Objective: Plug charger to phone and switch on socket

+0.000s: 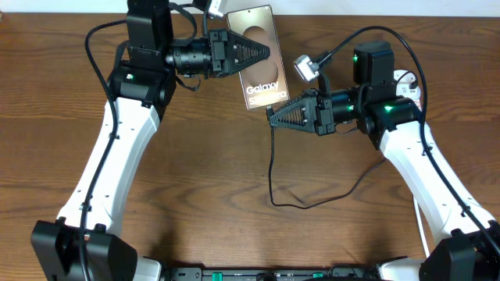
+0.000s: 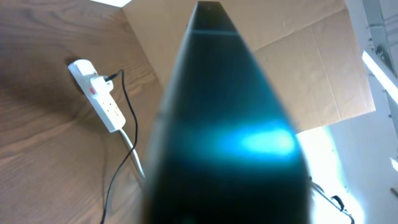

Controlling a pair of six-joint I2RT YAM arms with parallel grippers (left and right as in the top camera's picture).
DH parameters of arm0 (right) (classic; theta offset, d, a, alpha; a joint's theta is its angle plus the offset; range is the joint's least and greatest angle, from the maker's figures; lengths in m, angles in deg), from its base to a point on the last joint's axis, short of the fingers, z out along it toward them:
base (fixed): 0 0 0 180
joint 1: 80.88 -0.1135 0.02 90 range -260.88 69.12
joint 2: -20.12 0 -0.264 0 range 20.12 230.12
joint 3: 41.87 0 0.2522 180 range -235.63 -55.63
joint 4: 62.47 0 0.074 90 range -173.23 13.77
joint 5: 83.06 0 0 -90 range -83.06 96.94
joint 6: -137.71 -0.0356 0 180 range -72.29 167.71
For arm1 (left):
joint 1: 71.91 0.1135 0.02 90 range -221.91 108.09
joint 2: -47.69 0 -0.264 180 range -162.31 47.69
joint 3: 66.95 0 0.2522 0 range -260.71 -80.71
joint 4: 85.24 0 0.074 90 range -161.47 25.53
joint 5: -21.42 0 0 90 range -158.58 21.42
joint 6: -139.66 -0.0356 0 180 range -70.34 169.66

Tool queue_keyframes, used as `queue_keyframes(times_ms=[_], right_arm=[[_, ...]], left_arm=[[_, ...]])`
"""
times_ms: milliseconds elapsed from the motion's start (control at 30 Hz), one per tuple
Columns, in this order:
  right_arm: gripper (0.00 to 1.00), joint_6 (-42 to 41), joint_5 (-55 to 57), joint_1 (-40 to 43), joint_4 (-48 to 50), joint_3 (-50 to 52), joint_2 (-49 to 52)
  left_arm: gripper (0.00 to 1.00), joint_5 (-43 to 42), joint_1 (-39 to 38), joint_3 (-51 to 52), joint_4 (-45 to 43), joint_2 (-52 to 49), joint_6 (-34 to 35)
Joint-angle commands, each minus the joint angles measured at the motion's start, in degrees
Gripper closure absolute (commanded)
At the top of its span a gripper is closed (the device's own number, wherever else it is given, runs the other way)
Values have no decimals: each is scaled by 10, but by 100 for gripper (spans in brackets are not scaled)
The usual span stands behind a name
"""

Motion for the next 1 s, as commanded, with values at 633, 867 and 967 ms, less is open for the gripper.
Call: queue_keyframes(times_ms=[633,867,967], right_arm=[[99,-49,39,5,58,-7,-7],[99,-74,40,5,95,-7,-7],[99,-74,46,5,96,-7,-7]], left_arm=[[93,-70,-9,-7,0,4,-22],[92,-70,-27,-7,0,4,-38],[92,-70,-28,-7,0,4,-40]])
